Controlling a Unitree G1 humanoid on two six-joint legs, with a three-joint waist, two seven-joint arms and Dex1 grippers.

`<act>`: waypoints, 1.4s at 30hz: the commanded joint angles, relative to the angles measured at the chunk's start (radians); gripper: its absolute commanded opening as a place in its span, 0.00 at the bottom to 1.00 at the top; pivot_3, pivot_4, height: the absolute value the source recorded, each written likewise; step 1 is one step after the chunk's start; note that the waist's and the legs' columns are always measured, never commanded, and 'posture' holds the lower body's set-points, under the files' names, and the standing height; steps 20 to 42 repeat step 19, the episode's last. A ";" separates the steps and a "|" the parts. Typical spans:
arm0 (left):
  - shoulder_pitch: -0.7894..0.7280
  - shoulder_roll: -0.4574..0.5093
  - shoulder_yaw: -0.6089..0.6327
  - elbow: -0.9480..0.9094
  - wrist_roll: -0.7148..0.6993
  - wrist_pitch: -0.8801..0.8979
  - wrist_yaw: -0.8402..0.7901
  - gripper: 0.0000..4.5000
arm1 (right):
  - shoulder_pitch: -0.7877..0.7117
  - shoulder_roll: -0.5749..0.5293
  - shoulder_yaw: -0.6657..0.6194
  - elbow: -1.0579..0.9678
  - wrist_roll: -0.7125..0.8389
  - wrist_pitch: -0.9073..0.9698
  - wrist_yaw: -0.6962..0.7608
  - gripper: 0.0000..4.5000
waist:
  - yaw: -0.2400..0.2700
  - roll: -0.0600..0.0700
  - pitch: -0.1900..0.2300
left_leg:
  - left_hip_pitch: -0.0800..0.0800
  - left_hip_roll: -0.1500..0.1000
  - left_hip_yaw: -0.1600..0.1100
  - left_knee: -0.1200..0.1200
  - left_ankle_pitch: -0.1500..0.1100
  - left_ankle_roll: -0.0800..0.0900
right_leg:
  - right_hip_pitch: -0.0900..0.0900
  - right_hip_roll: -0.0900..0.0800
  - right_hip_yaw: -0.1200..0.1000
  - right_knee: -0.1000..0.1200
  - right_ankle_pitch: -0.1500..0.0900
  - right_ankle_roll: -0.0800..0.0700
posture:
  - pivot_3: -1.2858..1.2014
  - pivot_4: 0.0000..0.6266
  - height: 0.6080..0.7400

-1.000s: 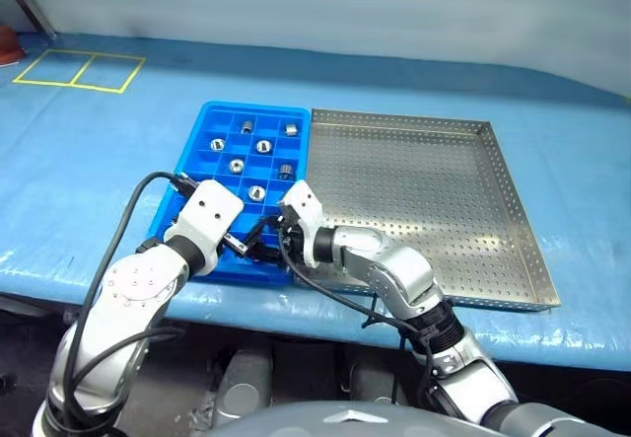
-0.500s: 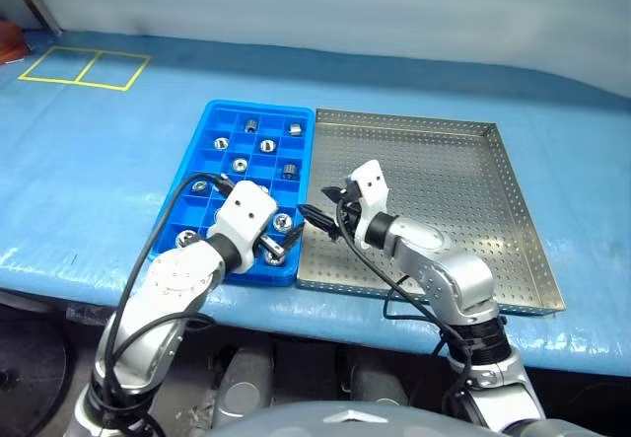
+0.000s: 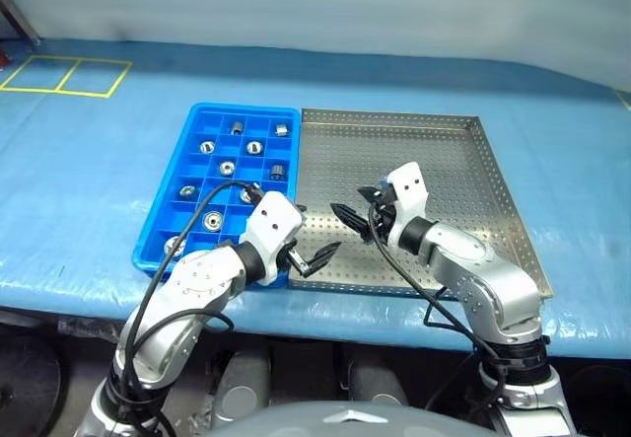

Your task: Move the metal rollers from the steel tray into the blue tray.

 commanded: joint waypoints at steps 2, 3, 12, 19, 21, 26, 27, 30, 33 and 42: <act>-0.014 0.013 0.002 -0.012 -0.012 -0.021 -0.008 0.98 | 0.003 0.000 -0.012 -0.042 0.009 -0.010 -0.010 0.81 | -0.001 0.000 0.000 | 0.000 0.000 0.000 0.000 0.000 0.000 | 0.000 0.000 0.000 0.000 0.000 0.000 | 0.59 0.24 1.00; -0.015 0.015 0.000 -0.009 -0.008 -0.022 -0.004 0.98 | 0.002 0.000 -0.011 -0.039 0.008 -0.012 -0.013 0.81 | -0.001 0.000 0.000 | 0.000 0.000 0.000 0.000 0.000 0.000 | 0.000 0.000 0.000 0.000 0.000 0.000 | 0.59 0.24 1.00; -0.041 -0.004 0.077 0.064 0.025 -0.082 0.054 0.98 | 0.044 -0.078 -0.027 -0.030 -0.023 -0.108 0.042 0.81 | 0.003 0.000 0.000 | 0.000 0.000 0.000 0.000 0.000 0.000 | 0.000 0.000 0.000 0.000 0.000 0.000 | 0.60 0.24 1.00; -0.116 -0.018 0.086 0.196 0.043 -0.162 0.053 0.98 | 0.147 -0.208 -0.070 -0.041 -0.033 -0.209 0.138 0.81 | 0.006 0.000 0.000 | -0.001 -0.001 0.000 0.001 0.000 0.000 | 0.000 0.000 0.000 -0.001 0.000 0.000 | 0.58 0.24 1.00; -0.116 -0.018 0.086 0.196 0.043 -0.162 0.053 0.98 | 0.147 -0.208 -0.070 -0.041 -0.033 -0.209 0.138 0.81 | 0.006 0.000 0.000 | -0.001 -0.001 0.000 0.001 0.000 0.000 | 0.000 0.000 0.000 -0.001 0.000 0.000 | 0.58 0.24 1.00; -0.116 -0.018 0.086 0.196 0.043 -0.162 0.053 0.98 | 0.147 -0.208 -0.070 -0.041 -0.033 -0.209 0.138 0.81 | 0.006 0.000 0.000 | -0.001 -0.001 0.000 0.001 0.000 0.000 | 0.000 0.000 0.000 -0.001 0.000 0.000 | 0.58 0.24 1.00; -0.116 -0.018 0.086 0.196 0.043 -0.162 0.053 0.98 | 0.147 -0.208 -0.070 -0.041 -0.033 -0.209 0.138 0.81 | 0.006 0.000 0.000 | -0.001 -0.001 0.000 0.001 0.000 0.000 | 0.000 0.000 0.000 -0.001 0.000 0.000 | 0.58 0.24 1.00; -0.116 -0.018 0.086 0.196 0.043 -0.162 0.053 0.98 | 0.147 -0.208 -0.070 -0.041 -0.033 -0.209 0.138 0.81 | 0.006 0.000 0.000 | -0.001 -0.001 0.000 0.001 0.000 0.000 | 0.000 0.000 0.000 -0.001 0.000 0.000 | 0.58 0.24 1.00; -0.116 -0.018 0.086 0.196 0.043 -0.162 0.053 0.98 | 0.147 -0.208 -0.070 -0.041 -0.033 -0.209 0.138 0.81 | 0.006 0.000 0.000 | -0.001 -0.001 0.000 0.001 0.000 0.000 | 0.000 0.000 0.000 -0.001 0.000 0.000 | 0.58 0.24 1.00; -0.116 -0.018 0.086 0.196 0.043 -0.162 0.053 0.98 | 0.147 -0.208 -0.070 -0.041 -0.033 -0.209 0.138 0.81 | 0.006 0.000 0.000 | -0.001 -0.001 0.000 0.001 0.000 0.000 | 0.000 0.000 0.000 -0.001 0.000 0.000 | 0.58 0.24 1.00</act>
